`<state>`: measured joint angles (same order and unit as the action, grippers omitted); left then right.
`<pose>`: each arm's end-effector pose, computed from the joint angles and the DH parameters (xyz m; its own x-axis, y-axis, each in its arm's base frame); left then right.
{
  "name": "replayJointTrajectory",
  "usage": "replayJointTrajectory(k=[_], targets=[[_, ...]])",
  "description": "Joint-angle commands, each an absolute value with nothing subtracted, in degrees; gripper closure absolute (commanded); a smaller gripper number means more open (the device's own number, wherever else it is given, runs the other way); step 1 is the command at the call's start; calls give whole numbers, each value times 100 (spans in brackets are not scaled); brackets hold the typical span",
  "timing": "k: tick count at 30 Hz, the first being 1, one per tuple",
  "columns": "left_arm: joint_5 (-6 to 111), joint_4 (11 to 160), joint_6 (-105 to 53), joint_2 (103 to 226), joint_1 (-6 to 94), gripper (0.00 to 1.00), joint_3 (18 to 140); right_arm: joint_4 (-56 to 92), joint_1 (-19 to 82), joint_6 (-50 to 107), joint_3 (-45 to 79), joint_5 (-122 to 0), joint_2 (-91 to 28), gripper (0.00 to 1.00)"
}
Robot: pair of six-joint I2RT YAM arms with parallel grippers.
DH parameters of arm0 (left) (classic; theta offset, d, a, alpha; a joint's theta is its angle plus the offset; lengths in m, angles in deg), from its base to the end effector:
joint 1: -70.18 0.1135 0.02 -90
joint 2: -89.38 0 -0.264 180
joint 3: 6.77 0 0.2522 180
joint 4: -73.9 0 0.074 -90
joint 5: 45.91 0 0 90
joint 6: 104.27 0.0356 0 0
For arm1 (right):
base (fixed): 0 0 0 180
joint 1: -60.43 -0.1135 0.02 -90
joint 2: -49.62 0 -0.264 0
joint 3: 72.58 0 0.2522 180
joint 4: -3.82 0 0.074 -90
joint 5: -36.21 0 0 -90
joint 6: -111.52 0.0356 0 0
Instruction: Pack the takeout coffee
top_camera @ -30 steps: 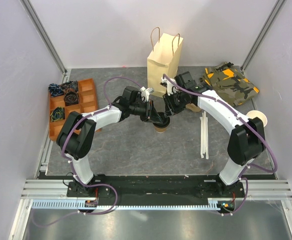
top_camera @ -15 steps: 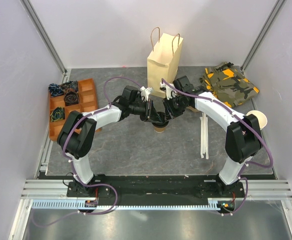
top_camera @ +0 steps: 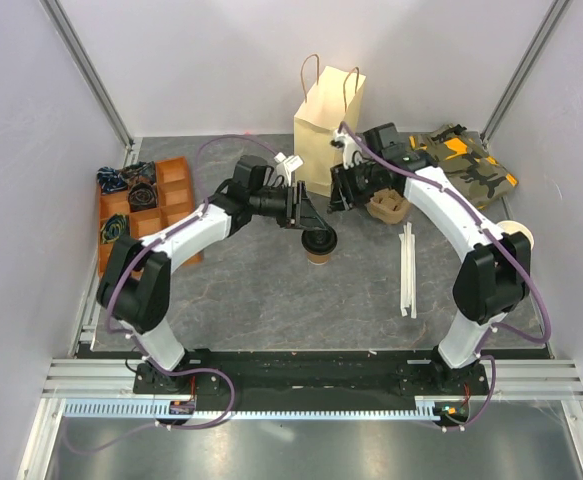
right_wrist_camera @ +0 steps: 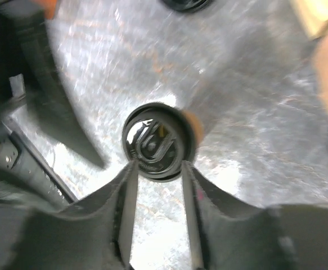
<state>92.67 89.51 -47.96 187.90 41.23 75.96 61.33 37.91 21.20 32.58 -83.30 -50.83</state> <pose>0.3240 -0.2097 0.2551 -0.8676 0.0606 -0.4935 0.4796 0.3638 -0.7985 0.3468 0.1628 0.3102 -0.7324 -0.3089 -0.6068 -0.6125 0.6881 0.3890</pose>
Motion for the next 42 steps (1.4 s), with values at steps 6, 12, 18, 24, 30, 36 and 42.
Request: replayJointTrajectory(k=[6,12,18,24,30,36,42], targets=[[8690,9847,-3932,17754,4460,35,7555,6373,4048,1950,3348,-8401,-4743,50],[9040,9487,-4388,17261,5136,34,6571,5943,4057,1756,1830,-8665,-4146,45],[9226,9109,-4749,17076,5726,33,6148,4626,4048,1292,327,-8833,-3592,36],[9287,9065,-4811,17190,6103,33,6244,2954,3961,264,-503,-9052,-3405,27],[9331,9065,-4811,17296,6455,33,6473,3015,3670,-985,-292,-9052,-3985,27],[9419,9056,-4828,17287,6798,33,6614,2787,3495,-1206,-187,-9176,-4337,28],[9533,9056,-4837,17278,7000,33,6649,2558,3257,-1047,208,-9088,-4803,31]])
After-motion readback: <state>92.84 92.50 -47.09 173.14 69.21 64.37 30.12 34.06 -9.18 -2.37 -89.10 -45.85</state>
